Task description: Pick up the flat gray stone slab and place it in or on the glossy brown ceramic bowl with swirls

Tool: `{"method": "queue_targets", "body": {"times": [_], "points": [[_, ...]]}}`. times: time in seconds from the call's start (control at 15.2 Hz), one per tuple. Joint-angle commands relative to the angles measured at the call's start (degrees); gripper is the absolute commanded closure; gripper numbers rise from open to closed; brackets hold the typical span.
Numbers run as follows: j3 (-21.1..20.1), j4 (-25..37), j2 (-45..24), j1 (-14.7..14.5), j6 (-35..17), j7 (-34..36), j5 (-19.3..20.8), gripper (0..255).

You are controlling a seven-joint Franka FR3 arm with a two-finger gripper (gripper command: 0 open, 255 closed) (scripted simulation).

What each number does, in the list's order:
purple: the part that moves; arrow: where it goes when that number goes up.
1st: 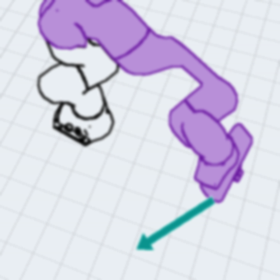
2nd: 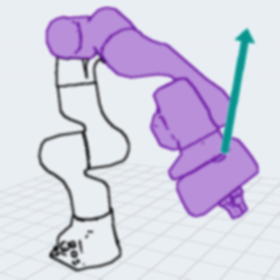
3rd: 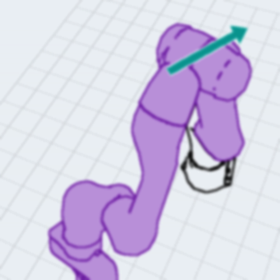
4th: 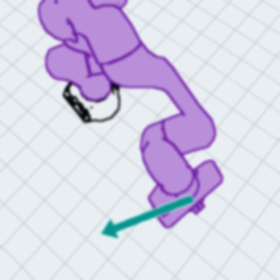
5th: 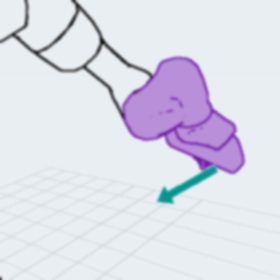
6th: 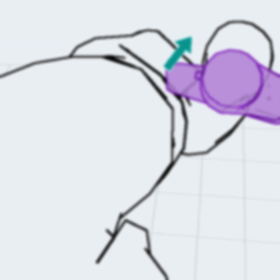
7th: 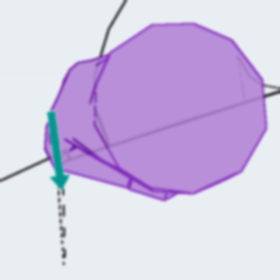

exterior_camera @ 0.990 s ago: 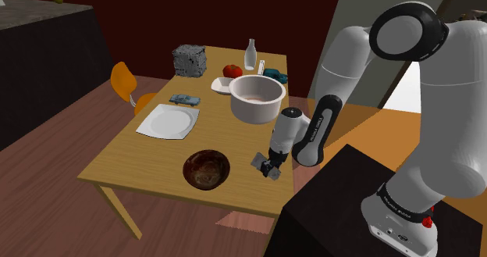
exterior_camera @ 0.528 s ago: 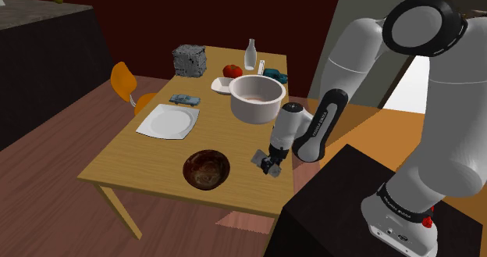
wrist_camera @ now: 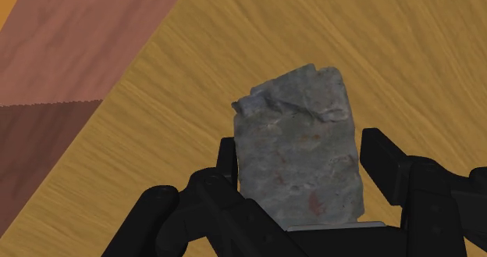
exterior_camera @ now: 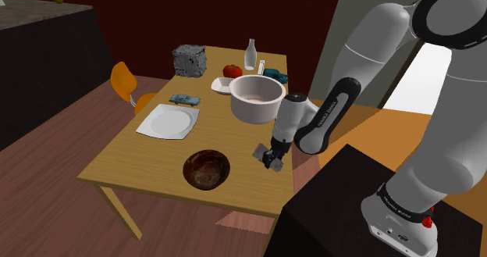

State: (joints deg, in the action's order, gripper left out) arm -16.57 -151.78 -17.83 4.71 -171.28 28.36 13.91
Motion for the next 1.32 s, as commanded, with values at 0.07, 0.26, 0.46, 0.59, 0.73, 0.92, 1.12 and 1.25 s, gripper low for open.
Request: {"method": "queue_targets", "body": {"times": [0.07, 0.26, 0.46, 0.59, 0.73, 0.92, 1.12, 1.25], "points": [[-3.6, -0.9, 3.2, 2.9, 2.4, -1.9, -2.7, 255], [-7.1, -1.5, 6.3, 5.6, 4.8, -4.5, -6.2, 255], [-10.0, -1.9, 9.4, 7.6, 7.3, -7.4, -10.4, 255], [-11.6, -2.1, 11.6, 8.5, 9.1, -9.4, -13.2, 255], [-12.7, -2.2, 13.8, 9.0, 10.9, -11.3, -16.0, 255], [-13.5, -2.2, 17.0, 9.2, 13.8, -13.9, -19.8, 255], [-13.7, -2.1, 20.1, 8.9, 16.8, -15.9, -22.7, 255], [-14.4, -0.6, 19.3, 8.4, 17.5, -13.6, -21.5, 255]]}}
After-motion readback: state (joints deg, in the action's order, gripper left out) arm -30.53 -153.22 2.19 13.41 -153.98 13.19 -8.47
